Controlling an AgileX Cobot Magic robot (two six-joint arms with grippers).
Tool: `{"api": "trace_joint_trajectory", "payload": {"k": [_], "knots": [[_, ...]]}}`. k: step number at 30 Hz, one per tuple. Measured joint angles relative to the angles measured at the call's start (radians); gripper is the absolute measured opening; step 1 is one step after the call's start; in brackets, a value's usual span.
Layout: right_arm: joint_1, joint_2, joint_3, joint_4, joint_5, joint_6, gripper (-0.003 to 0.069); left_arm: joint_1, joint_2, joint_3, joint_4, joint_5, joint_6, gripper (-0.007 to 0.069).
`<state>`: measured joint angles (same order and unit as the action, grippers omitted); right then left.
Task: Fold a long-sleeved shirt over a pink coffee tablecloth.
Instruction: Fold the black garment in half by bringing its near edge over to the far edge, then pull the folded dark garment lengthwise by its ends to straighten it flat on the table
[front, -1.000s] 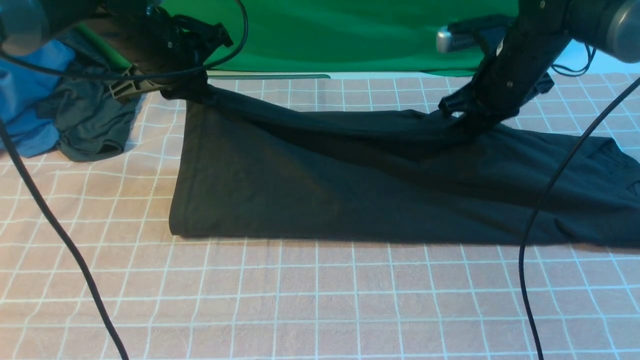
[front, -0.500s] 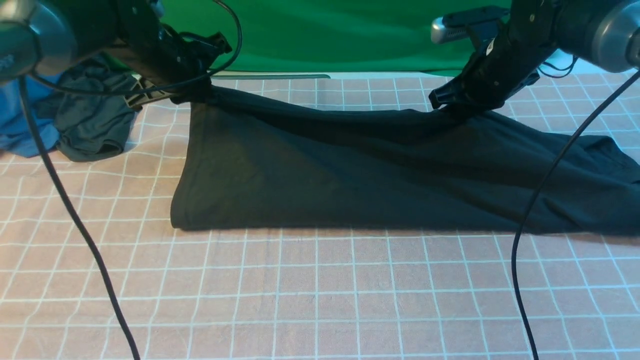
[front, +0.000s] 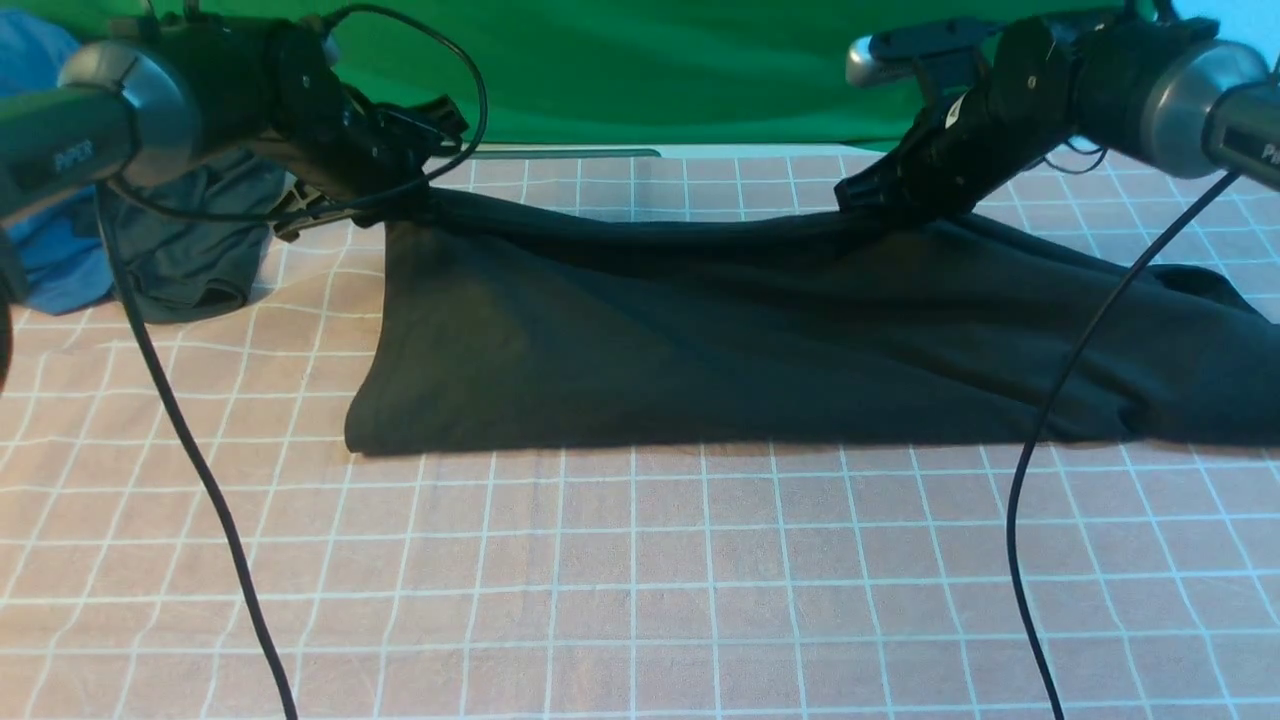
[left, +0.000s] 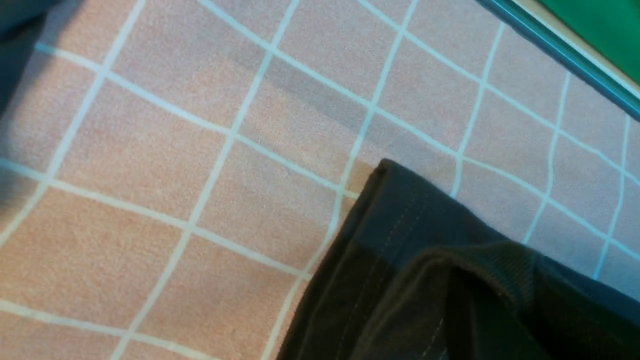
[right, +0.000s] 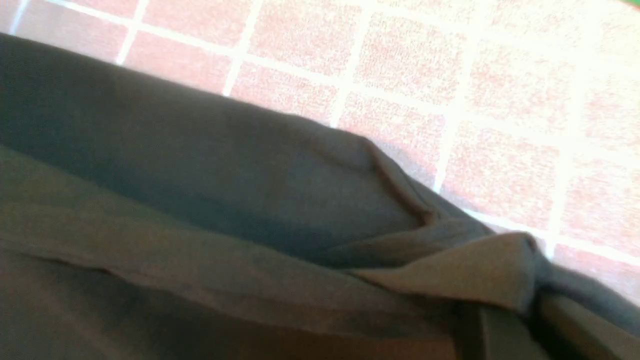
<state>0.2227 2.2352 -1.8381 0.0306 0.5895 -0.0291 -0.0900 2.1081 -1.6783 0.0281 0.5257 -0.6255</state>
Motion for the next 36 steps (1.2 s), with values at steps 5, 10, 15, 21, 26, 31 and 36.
{"api": "trace_joint_trajectory", "payload": {"k": [5, 10, 15, 21, 26, 31, 36], "knots": [[0.000, 0.021, 0.000, 0.000, -0.065, 0.000, 0.0152, 0.001, 0.000, 0.000, 0.025, -0.038, -0.007, 0.0150], [0.000, 0.018, -0.010, 0.000, -0.097, -0.024, 0.0385, 0.002, -0.003, -0.014, 0.107, -0.040, -0.086, 0.0344], [0.000, -0.038, -0.039, -0.038, 0.064, -0.079, 0.0454, 0.002, -0.033, -0.052, 0.102, 0.069, -0.083, 0.0409], [-0.002, -0.160, -0.062, -0.055, 0.254, -0.101, 0.0098, 0.001, -0.103, -0.081, -0.303, 0.251, 0.283, 0.0147], [-0.002, -0.136, -0.063, 0.091, 0.279, -0.150, 0.0036, -0.013, -0.069, -0.081, -0.408, 0.308, 0.384, 0.0022], [-0.002, -0.100, -0.061, 0.212, 0.281, -0.190, 0.0035, -0.057, -0.001, -0.081, -0.416, 0.306, 0.422, 0.0013], [-0.002, -0.096, -0.061, 0.243, 0.289, -0.224, 0.0035, -0.100, 0.075, -0.093, -0.412, 0.271, 0.427, 0.0013]]}}
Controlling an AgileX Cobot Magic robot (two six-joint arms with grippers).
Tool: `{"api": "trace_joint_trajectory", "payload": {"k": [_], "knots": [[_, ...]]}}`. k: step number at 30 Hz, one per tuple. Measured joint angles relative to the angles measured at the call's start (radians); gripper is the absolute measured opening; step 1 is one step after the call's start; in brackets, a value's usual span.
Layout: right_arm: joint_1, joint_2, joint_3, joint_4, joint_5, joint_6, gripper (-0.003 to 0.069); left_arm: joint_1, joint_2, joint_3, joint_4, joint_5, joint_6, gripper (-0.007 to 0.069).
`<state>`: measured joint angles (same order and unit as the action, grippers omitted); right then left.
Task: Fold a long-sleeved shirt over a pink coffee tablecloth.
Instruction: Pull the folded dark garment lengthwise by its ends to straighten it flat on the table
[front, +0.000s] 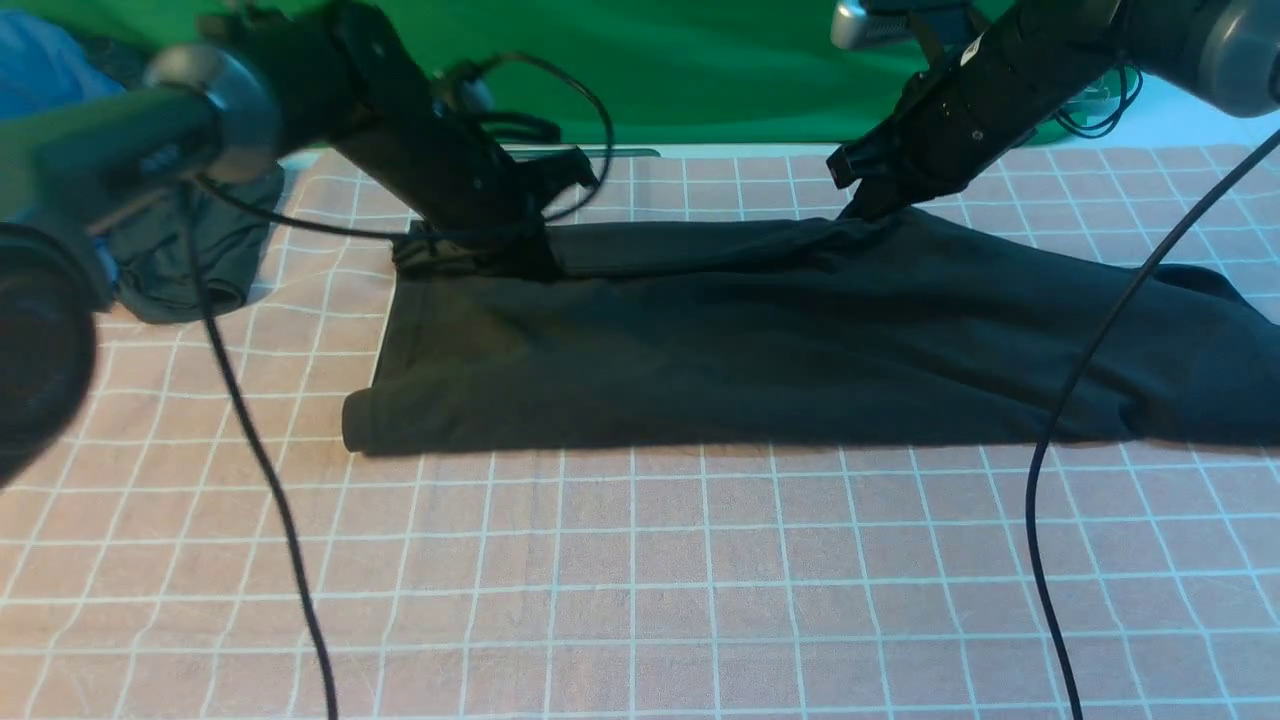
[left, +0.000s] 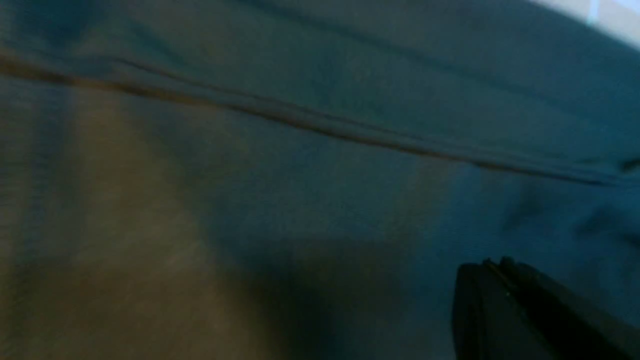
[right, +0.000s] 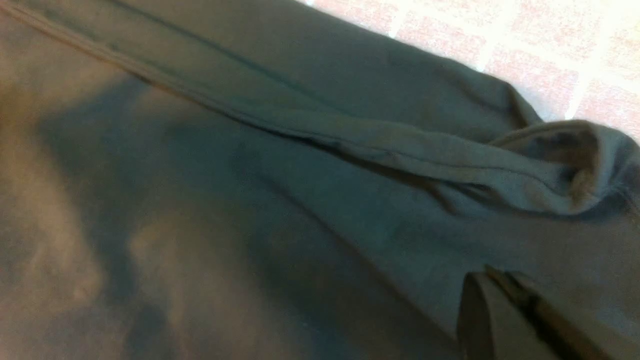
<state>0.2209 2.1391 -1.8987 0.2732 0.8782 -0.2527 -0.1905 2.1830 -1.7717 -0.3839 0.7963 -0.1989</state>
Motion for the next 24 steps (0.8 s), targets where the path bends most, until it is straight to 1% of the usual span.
{"api": "trace_joint_trajectory", "payload": {"k": [3, 7, 12, 13, 14, 17, 19, 20, 21, 22, 23, 24], "knots": [[0.000, 0.000, 0.000, 0.003, 0.001, -0.008, 0.0035, -0.013, 0.051, -0.026, 0.048, -0.037, 0.000, 0.0013], [0.000, 0.000, 0.000, 0.005, 0.010, -0.010, 0.0035, -0.014, 0.107, -0.042, 0.077, -0.125, -0.003, 0.0013], [0.000, 0.000, 0.000, 0.006, 0.015, -0.010, 0.0035, -0.010, 0.134, -0.049, 0.117, -0.274, -0.005, 0.0014], [0.000, 0.000, 0.000, 0.006, 0.016, -0.010, 0.0035, -0.009, 0.143, -0.049, 0.124, -0.331, -0.008, 0.0014], [0.000, 0.000, 0.000, 0.006, 0.016, -0.010, 0.0035, -0.005, 0.152, -0.049, 0.130, -0.397, -0.017, 0.0014], [0.000, 0.000, 0.000, 0.007, 0.021, -0.011, 0.0035, 0.006, 0.163, -0.051, 0.134, -0.485, -0.060, 0.0014], [0.000, 0.000, 0.000, 0.000, 0.037, -0.022, 0.0035, 0.027, 0.164, -0.073, 0.134, -0.476, -0.124, 0.0014], [0.000, 0.000, 0.000, -0.013, 0.046, -0.034, 0.0035, 0.045, 0.160, -0.092, 0.134, -0.442, -0.156, 0.0014], [-0.001, 0.000, 0.000, -0.015, 0.047, -0.034, 0.0035, 0.045, 0.159, -0.095, 0.134, -0.434, -0.160, 0.0014], [-0.005, -0.001, 0.000, -0.036, 0.065, -0.040, 0.0036, 0.070, 0.145, -0.121, 0.134, -0.348, -0.176, 0.0014], [-0.005, -0.001, 0.000, -0.038, 0.065, -0.040, 0.0037, 0.075, 0.140, -0.126, 0.134, -0.338, -0.179, 0.0014], [-0.016, -0.005, 0.000, -0.060, 0.084, -0.040, 0.0038, 0.093, 0.124, -0.137, 0.137, -0.258, -0.179, 0.0014]]}}
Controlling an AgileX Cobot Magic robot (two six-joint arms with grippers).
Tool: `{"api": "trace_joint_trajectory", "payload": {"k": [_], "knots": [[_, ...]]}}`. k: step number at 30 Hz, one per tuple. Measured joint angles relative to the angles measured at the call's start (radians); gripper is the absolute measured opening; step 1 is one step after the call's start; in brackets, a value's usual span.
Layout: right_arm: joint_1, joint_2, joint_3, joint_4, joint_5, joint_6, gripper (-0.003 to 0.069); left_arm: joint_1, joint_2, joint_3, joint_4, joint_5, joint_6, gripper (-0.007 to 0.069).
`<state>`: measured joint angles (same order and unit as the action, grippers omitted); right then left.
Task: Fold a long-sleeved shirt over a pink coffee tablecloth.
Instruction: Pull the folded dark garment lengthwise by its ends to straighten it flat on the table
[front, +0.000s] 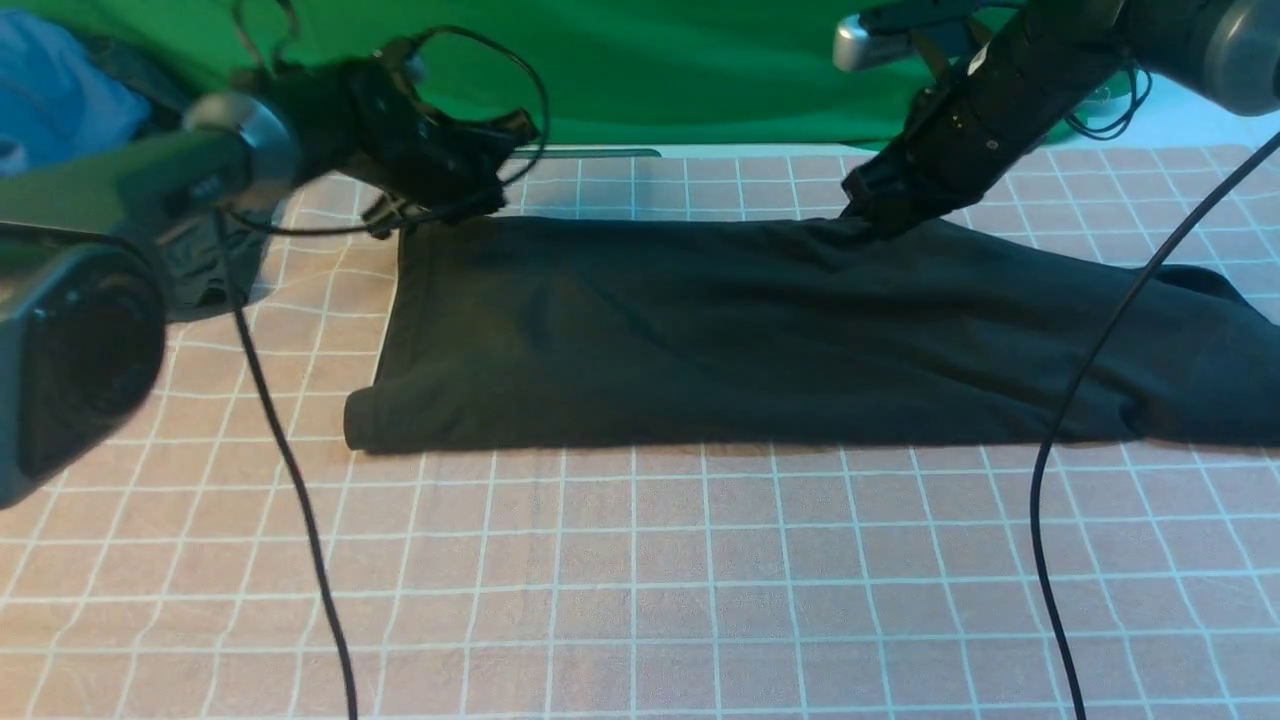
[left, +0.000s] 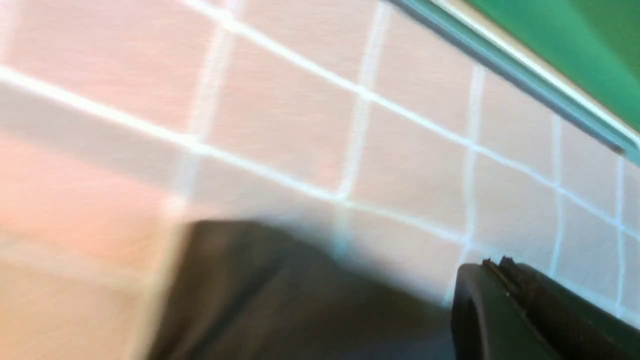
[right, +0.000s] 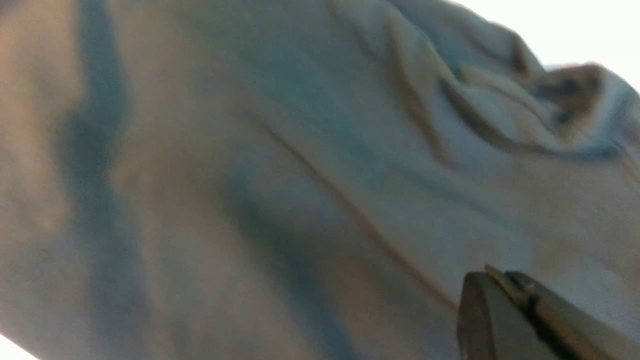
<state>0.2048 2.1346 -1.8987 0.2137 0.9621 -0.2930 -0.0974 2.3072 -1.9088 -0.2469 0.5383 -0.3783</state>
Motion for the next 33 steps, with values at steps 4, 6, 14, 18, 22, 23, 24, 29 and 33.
{"api": "trace_joint_trajectory", "payload": {"k": [4, 6, 14, 18, 22, 23, 24, 29, 33], "knots": [[-0.046, -0.026, 0.000, -0.021, 0.035, 0.001, 0.0038, 0.026, -0.073, -0.009, -0.003, 0.185, 0.070, 0.0014], [-0.076, -0.042, 0.000, -0.023, 0.049, 0.005, 0.0038, 0.027, -0.104, -0.010, -0.004, 0.242, 0.116, 0.0014], [-0.244, -0.026, -0.001, -0.033, 0.087, 0.028, 0.0054, -0.041, -0.184, 0.022, -0.019, 0.430, 0.217, 0.0014], [-0.286, 0.003, -0.001, -0.078, 0.036, 0.028, 0.0154, -0.098, -0.182, 0.096, -0.019, 0.433, 0.260, 0.0014], [-0.303, 0.034, -0.001, -0.121, 0.017, 0.028, 0.0227, -0.150, -0.180, 0.178, -0.019, 0.389, 0.272, 0.0014], [-0.305, 0.043, -0.001, -0.128, 0.016, 0.028, 0.0232, -0.158, -0.180, 0.197, -0.020, 0.373, 0.271, 0.0014], [-0.306, 0.055, -0.001, -0.133, 0.016, 0.028, 0.0231, -0.168, -0.180, 0.219, -0.020, 0.356, 0.271, 0.0014], [-0.305, 0.104, -0.001, -0.134, 0.060, 0.028, 0.0147, -0.175, -0.180, 0.290, -0.020, 0.306, 0.270, 0.0014], [-0.291, 0.107, 0.000, -0.134, 0.161, 0.028, 0.0043, -0.175, -0.180, 0.299, -0.014, 0.295, 0.269, 0.0014]]}}
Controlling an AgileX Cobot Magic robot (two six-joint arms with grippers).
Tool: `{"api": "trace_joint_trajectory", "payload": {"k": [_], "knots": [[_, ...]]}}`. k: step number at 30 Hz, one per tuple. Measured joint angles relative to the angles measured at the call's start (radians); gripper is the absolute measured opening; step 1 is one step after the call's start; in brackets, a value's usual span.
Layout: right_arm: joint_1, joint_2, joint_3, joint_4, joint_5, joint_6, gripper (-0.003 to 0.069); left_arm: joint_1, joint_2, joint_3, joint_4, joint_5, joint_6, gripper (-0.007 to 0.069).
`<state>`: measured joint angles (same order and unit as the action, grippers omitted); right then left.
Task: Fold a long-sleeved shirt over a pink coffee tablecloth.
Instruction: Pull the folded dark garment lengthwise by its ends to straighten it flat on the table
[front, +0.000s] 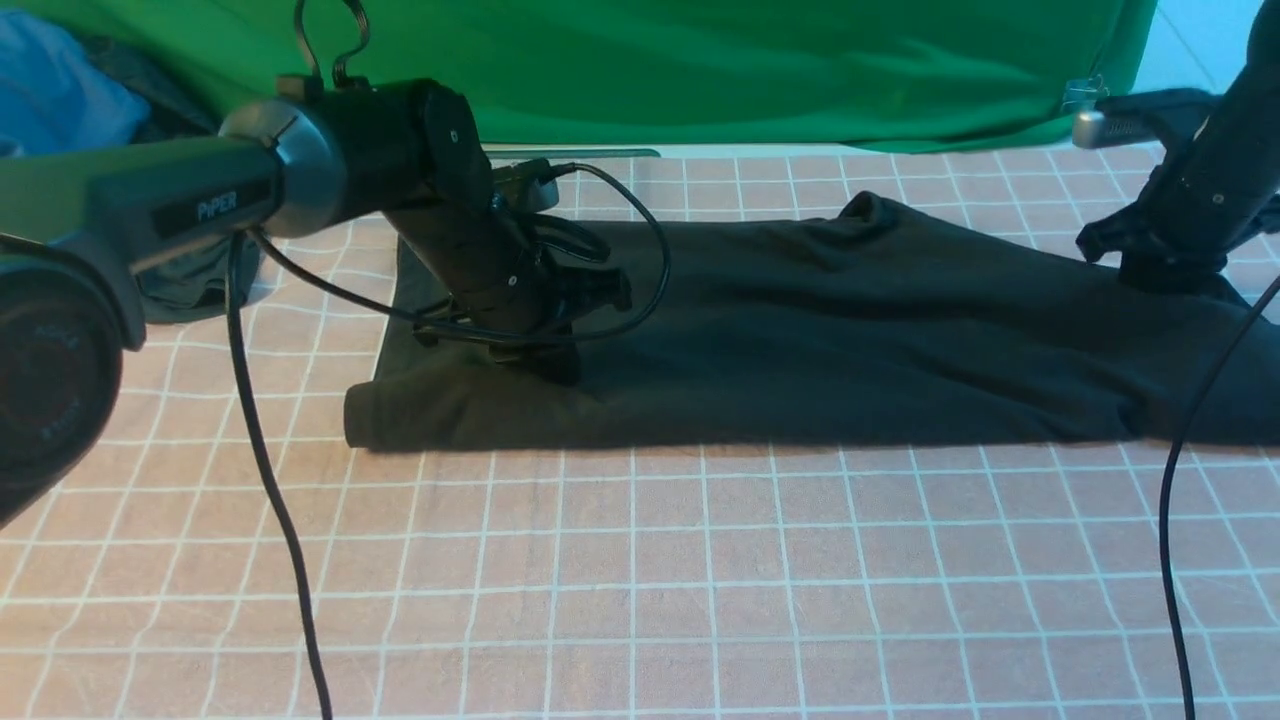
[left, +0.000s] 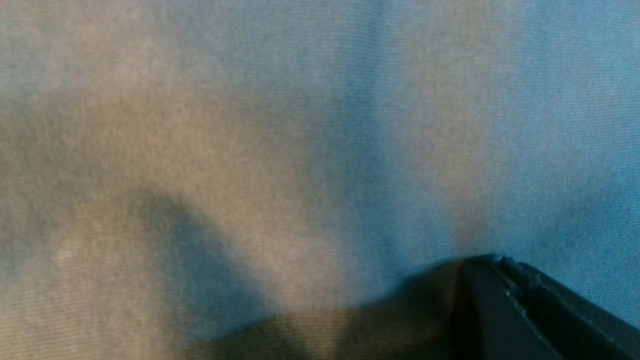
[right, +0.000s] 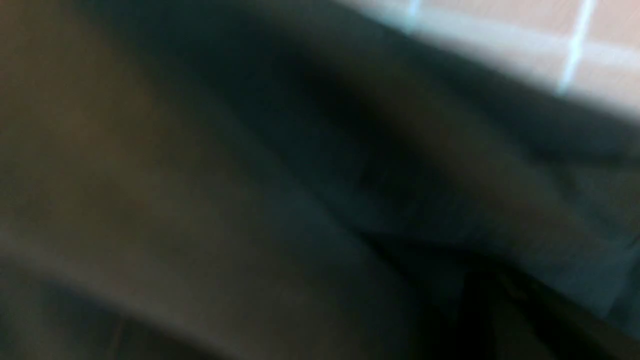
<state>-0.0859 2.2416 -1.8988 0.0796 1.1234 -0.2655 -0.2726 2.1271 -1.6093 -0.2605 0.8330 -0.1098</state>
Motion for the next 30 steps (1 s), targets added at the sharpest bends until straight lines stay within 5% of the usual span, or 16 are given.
{"api": "trace_joint_trajectory", "payload": {"k": [7, 16, 30], "knots": [[0.065, -0.025, 0.018, 0.000, 0.081, 0.002, 0.0074, 0.000, 0.000, 0.000, 0.003, -0.027, -0.017, 0.0014], [0.121, -0.020, 0.041, -0.190, -0.027, 0.104, 0.0427, 0.000, 0.000, 0.000, 0.010, -0.028, -0.021, 0.0014], [0.071, 0.005, 0.041, -0.251, -0.137, 0.184, 0.0465, 0.000, 0.000, 0.000, 0.013, -0.034, -0.021, 0.0014]]}}
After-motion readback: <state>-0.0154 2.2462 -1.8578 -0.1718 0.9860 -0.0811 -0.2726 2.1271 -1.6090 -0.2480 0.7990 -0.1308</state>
